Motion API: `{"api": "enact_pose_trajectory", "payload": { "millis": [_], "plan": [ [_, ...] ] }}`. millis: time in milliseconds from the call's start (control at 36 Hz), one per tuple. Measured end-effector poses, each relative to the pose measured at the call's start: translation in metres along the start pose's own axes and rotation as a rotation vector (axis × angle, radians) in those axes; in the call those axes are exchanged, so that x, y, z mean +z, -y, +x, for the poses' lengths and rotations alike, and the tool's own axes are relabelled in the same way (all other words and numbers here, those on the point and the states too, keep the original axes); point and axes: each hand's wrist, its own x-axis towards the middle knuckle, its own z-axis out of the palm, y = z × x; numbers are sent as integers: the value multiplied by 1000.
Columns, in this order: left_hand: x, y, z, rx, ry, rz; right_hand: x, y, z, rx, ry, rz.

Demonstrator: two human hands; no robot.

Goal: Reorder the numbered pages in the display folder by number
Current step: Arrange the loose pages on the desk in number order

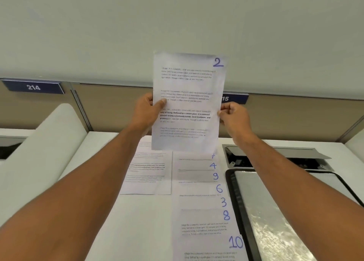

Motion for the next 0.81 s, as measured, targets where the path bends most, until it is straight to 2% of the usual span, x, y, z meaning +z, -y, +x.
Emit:
{"api": "enact_pose_trajectory", "payload": {
  "millis": [111,306,444,806],
  "plan": [
    [-21,11,-5,-74,-77,30,24,-3,-12,86,26,13],
    [-54,57,-30,-257,-97,65,69,-38,-37,247,99,-4],
    [-73,103,-48,-345,-176,198,97,-74,-55,323,118,-48],
    [-105,197,-83,-490,-234,416,148,-143,-101,340,209,-429]
  ]
}}
